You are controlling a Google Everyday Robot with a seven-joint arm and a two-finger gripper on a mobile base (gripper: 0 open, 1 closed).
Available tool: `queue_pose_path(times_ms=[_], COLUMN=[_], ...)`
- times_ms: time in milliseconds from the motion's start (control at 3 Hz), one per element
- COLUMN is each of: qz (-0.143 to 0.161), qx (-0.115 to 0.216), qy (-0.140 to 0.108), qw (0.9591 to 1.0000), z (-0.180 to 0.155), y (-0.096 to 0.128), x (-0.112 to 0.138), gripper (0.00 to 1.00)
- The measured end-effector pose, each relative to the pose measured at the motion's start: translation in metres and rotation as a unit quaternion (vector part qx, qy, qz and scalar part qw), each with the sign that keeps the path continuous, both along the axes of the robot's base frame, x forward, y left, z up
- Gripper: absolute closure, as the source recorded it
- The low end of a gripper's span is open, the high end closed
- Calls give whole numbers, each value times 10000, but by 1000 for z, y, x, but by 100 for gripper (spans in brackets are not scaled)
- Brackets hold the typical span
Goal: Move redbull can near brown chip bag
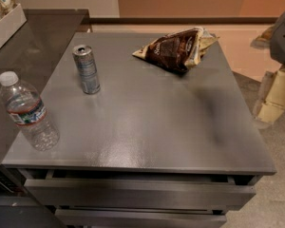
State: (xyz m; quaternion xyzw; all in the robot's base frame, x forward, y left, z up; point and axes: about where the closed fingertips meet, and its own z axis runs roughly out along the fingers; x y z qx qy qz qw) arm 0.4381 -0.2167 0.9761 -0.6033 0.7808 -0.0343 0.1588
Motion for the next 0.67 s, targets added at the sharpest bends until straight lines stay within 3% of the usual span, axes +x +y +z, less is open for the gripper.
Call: queue_pose_path(times_ms=[333,667], qz=[0,146], qx=[0,56], qy=[-1,-49], qw=[10000,9999], z=[0,2], y=[0,21], x=[0,13], gripper=[0,0])
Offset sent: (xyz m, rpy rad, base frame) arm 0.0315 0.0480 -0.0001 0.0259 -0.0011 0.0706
